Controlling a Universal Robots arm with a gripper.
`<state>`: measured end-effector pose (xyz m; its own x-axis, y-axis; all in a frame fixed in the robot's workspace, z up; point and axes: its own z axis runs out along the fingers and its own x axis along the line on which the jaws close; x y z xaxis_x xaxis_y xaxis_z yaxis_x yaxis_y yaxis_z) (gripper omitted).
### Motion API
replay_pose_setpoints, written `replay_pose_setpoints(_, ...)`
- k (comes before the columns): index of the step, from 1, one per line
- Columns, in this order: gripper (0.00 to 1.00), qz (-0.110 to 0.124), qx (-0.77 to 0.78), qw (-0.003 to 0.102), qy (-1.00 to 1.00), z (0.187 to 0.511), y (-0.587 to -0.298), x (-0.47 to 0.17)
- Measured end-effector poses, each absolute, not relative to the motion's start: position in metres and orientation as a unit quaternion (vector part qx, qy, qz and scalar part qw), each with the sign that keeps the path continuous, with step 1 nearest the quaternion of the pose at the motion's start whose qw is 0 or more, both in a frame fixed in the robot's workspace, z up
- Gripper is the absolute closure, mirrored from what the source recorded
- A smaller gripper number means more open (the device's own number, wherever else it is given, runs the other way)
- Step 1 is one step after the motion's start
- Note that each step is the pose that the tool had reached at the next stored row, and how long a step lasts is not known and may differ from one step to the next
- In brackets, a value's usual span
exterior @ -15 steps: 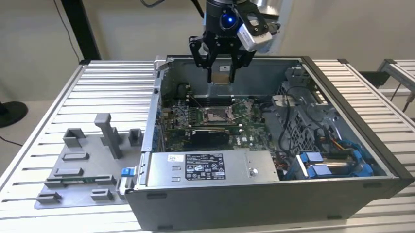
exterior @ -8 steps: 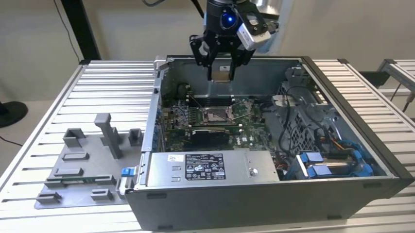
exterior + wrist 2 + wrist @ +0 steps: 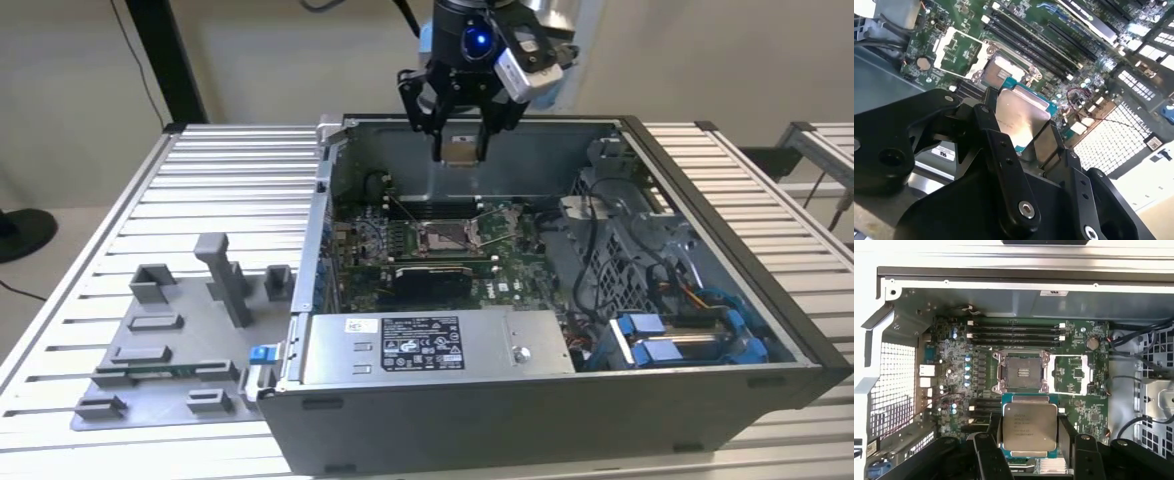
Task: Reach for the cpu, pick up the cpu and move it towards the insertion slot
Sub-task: 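Pick up the cpu and move it towards the insertion slot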
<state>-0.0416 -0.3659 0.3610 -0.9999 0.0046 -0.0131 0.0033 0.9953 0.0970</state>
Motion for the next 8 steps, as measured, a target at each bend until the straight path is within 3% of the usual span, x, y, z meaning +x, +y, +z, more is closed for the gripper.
replay_pose_setpoints(8,1.0,0.068,0.002,0.007,0.998,0.357,-0.355,-0.04)
